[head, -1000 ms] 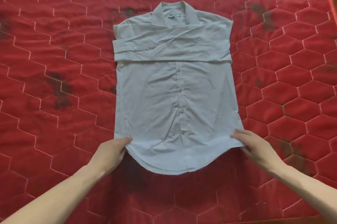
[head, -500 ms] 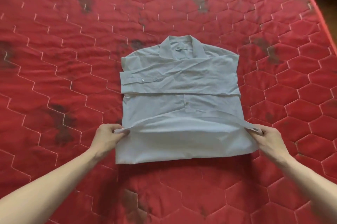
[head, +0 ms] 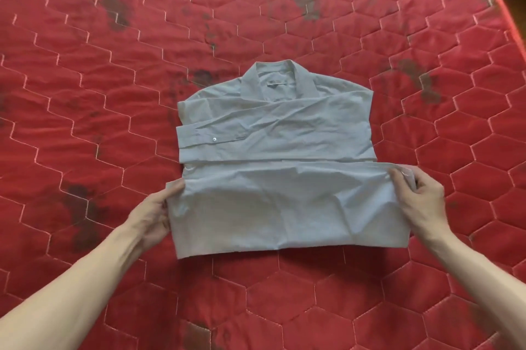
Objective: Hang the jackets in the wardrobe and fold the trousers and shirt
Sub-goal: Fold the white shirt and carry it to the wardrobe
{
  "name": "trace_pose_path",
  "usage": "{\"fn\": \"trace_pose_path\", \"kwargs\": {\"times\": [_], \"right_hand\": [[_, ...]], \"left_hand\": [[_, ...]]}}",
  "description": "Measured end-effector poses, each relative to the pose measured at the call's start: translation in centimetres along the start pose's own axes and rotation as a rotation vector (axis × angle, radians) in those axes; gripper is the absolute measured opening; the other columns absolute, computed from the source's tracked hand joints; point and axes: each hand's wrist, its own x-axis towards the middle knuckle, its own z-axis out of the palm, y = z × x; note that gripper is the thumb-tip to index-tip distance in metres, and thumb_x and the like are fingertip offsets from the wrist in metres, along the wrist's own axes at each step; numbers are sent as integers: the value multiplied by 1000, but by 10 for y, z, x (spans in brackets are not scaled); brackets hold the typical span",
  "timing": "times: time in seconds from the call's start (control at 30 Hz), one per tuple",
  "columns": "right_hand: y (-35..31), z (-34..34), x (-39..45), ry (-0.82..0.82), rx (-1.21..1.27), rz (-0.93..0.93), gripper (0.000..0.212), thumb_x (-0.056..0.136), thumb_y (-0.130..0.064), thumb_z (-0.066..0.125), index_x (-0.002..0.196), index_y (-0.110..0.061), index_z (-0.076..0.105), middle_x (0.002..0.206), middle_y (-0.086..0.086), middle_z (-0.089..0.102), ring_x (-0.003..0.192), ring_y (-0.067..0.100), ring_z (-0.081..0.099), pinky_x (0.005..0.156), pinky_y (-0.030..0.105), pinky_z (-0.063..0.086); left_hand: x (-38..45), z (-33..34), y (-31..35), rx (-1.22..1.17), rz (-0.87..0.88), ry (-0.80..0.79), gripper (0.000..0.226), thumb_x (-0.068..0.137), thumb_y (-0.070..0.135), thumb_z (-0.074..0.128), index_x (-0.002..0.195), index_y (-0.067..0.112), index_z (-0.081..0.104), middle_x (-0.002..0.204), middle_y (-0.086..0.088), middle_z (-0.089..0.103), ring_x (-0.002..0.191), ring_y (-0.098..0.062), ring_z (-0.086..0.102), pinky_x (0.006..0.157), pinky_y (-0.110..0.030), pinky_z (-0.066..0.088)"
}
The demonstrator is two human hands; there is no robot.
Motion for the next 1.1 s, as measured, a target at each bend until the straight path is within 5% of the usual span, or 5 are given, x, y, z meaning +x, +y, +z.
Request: {"fn": "trace_pose_path", "kwargs": {"times": [0.13, 0.37, 0.67, 0.83, 1.1], "right_hand": [[-3, 12, 1, 128, -90, -38, 10, 104, -30, 63, 104, -28, 72, 88, -18, 72, 81, 1, 64, 72, 11, 43], [21, 44, 22, -91, -237, 151, 21, 102, -24, 61, 92, -8, 70, 81, 13, 70, 83, 35, 63, 79, 49, 50], [10, 57, 54, -145, -581, -19, 35, 93, -34, 73, 125, -21, 65, 117, 2, 72, 108, 29, 65, 87, 43, 48], [5, 83, 76, -249, -748, -634, 35, 90, -24, 77, 120, -9, 67, 108, 8, 69, 96, 35, 64, 79, 46, 46], [-13, 136, 79, -635, -708, -593, 14, 95, -28, 74, 99, -16, 68, 98, 0, 68, 96, 30, 59, 85, 42, 39]], "left_hand": [[11, -8, 12, -113, -54, -12, 22, 84, 23, 72, 98, 12, 85, 96, -8, 81, 80, -19, 79, 66, -32, 64], [53, 1, -9, 353, 93, 343, 17, 94, 19, 76, 108, 8, 78, 104, -9, 79, 94, -21, 74, 76, -29, 55], [69, 8, -1, 973, 341, 384, 19, 98, 42, 64, 94, 27, 75, 94, 4, 75, 89, -22, 67, 80, -42, 50], [88, 51, 5, 1333, 461, 280, 36, 100, 61, 48, 96, 32, 68, 99, 2, 75, 95, -27, 68, 77, -39, 48], [94, 77, 10, 1359, 689, -141, 17, 101, 23, 61, 90, 20, 49, 83, 3, 58, 79, -27, 60, 67, -42, 46]]}}
